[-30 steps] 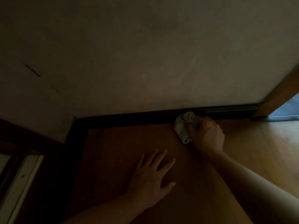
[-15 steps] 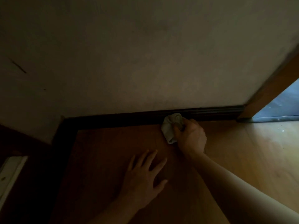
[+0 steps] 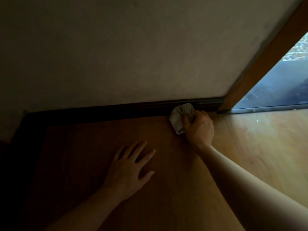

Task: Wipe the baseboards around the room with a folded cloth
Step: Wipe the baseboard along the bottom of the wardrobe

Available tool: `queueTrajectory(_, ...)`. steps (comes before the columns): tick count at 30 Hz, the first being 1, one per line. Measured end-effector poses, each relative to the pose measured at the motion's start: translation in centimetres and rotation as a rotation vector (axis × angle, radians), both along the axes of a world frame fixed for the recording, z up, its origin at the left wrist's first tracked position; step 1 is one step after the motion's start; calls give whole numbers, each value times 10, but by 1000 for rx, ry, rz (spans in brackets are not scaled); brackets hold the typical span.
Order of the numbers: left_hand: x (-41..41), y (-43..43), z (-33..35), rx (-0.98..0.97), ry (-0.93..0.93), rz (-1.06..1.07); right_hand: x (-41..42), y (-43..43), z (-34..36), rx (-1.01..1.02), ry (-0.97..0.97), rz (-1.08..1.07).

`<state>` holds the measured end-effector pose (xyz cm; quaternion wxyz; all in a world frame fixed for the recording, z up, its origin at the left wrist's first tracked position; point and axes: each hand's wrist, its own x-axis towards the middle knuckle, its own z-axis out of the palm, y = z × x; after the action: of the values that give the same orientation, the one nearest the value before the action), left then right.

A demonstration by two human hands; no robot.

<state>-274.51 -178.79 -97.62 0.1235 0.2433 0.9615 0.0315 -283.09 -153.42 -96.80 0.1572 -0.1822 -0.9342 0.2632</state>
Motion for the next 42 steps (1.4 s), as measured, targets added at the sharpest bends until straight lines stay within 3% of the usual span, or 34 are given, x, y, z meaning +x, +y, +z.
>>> queueTrajectory(3, -1, -1, -2, -17, 2, -4, -3, -2, 1, 29, -1, 85)
queueTrajectory(8, 0, 1, -2, -22, -6, -5, -1, 9, -1, -15, 21, -18)
queueTrajectory(11, -1, 1, 0, -21, -27, -1, -2, 5, 0, 19, 6, 88)
queueTrajectory(16, -2, 1, -1, -27, -32, -2, 1, 3, -1, -42, 42, -16)
queueTrajectory(22, -1, 3, 4, -73, -39, -17, -5, -44, -1, -19, 26, 143)
queueTrajectory(28, -1, 2, 0, -69, -48, -21, -3, -48, -4, -61, 50, 22)
queueTrajectory(34, -4, 4, 0, -89, -41, -38, -7, -81, -4, -36, 37, 184)
queueTrajectory(42, -3, 40, 3, -40, -32, -47, -3, -12, -2, 6, 46, 87)
